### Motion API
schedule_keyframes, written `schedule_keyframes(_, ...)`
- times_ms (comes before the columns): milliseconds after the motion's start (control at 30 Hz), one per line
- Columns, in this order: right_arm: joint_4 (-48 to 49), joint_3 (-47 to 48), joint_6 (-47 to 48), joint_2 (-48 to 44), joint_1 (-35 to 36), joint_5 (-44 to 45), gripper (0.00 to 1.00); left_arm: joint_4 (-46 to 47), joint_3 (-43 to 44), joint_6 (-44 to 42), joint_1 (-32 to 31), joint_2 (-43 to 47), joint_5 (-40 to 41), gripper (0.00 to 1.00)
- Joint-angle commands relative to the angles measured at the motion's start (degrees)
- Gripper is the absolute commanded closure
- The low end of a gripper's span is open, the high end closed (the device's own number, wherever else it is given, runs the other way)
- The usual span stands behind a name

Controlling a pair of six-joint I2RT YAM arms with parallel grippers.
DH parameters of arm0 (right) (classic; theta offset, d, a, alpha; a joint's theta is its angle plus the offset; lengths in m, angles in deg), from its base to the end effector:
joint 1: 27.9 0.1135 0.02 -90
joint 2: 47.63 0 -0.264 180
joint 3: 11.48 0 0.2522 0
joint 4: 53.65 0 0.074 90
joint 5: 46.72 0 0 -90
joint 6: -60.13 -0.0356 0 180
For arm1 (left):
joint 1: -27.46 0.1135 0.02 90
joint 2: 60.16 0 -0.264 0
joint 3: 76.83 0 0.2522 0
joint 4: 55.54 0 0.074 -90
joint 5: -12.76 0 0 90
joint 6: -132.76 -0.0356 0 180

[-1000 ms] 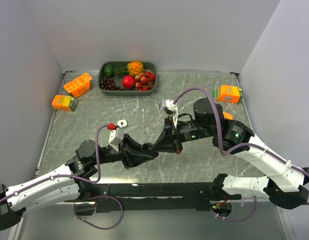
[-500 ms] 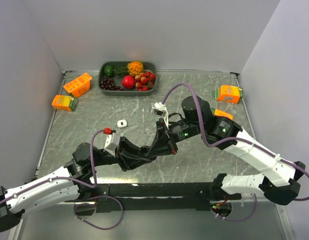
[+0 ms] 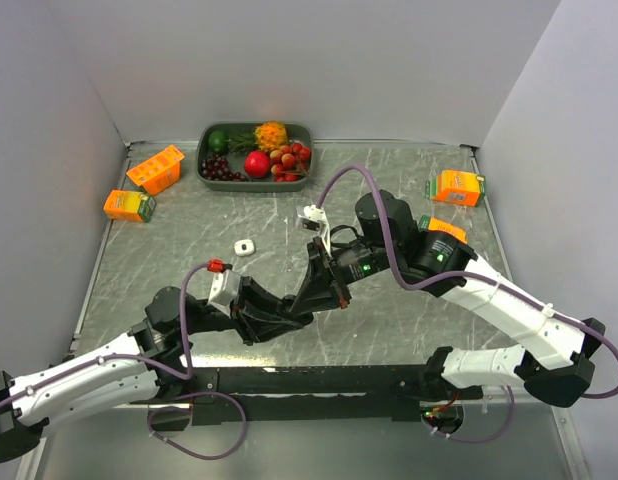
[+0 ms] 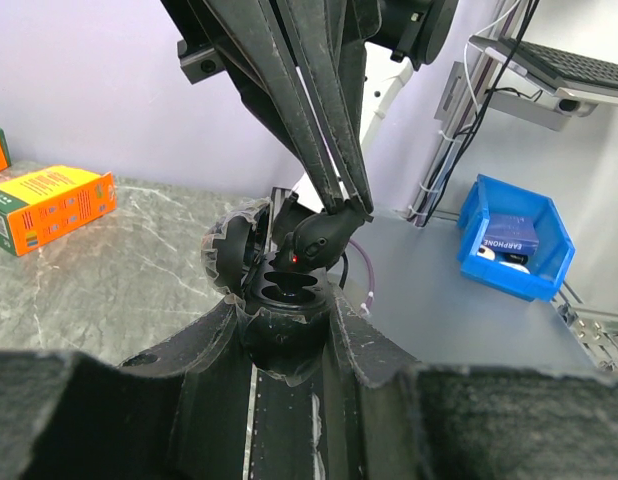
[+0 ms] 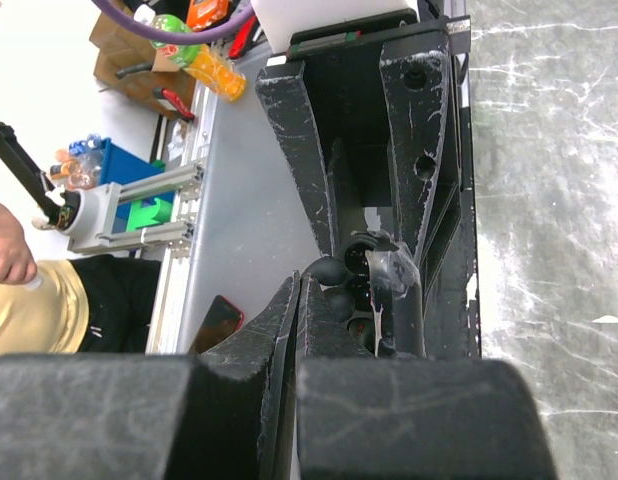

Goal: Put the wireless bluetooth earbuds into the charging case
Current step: Place the earbud in the charging case.

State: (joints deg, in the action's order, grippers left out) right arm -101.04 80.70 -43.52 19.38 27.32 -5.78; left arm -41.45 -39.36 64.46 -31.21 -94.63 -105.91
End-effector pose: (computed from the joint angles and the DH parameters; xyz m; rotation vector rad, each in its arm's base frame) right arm 0.1121 0.2086 0.4270 -1.3373 1.7223 1.5766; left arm 0.0659 -0.1411 0.3070 0.8980 1.1675 -1.4876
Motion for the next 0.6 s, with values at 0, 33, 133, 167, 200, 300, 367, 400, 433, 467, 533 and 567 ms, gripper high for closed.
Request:
schedule_keyframes(0, 0.49, 1.66, 0.64, 0.41, -0.38, 0.28, 1.0, 1.85, 1.96, -0.95, -0.74, -0.59, -0.78, 0.99)
schedule_keyframes(33, 0.14, 1.66, 0.9, 0.41, -0.38, 0.45, 1.0, 1.85, 1.96, -0.95, -0.91, -0.68, -0.69, 0.99)
schedule_keyframes(133, -0.38, 1.66, 1.17, 0.67, -0.29, 0.63, 1.0, 1.85, 2.31, -0.95, -1.18, -1.03, -0.78, 0.99)
schedule_keyframes(167, -0.65, 1.66, 1.34, 0.76, -0.29, 0.89, 1.0, 1.94, 2.4, -1.12, -1.18, -1.2, -0.78, 0.99)
schedule_keyframes(200, -0.91, 1.66, 1.52, 0.76, -0.29, 1.07, 1.0, 1.94, 2.4, -1.13, -1.18, -1.12, -0.78, 0.99)
schedule_keyframes(300, -1.79, 1.83, 2.05, 0.94, -0.29, 1.6, 1.0, 1.5, 2.75, -1.39, -1.44, -0.85, -0.43, 0.99)
schedule_keyframes(367, -2.32, 1.92, 2.31, 1.02, -0.29, 1.51, 1.0, 1.06, 2.93, -1.65, -1.62, -0.68, -0.34, 0.99)
schedule_keyframes(400, -2.32, 1.92, 2.31, 1.02, -0.2, 1.51, 1.0, 0.89, 3.01, -1.74, -1.62, -0.59, -0.25, 0.99)
schedule_keyframes(433, -2.41, 1.83, 2.22, 1.02, -0.29, 1.51, 1.0, 0.71, 3.01, -1.92, -1.71, -0.5, 0.1, 0.99)
schedule_keyframes(467, -2.58, 1.83, 2.31, 1.02, -0.2, 1.42, 1.0, 0.62, 3.1, -2.0, -1.71, -0.41, 0.19, 0.99)
schedule_keyframes(533, -2.67, 1.92, 2.31, 1.11, -0.29, 1.16, 1.0, 0.62, 3.19, -2.09, -1.71, -0.41, 0.36, 0.99)
schedule_keyframes(567, -2.93, 2.01, 2.22, 1.2, -0.29, 1.16, 1.0, 0.62, 3.28, -2.18, -1.71, -0.33, 0.45, 0.99)
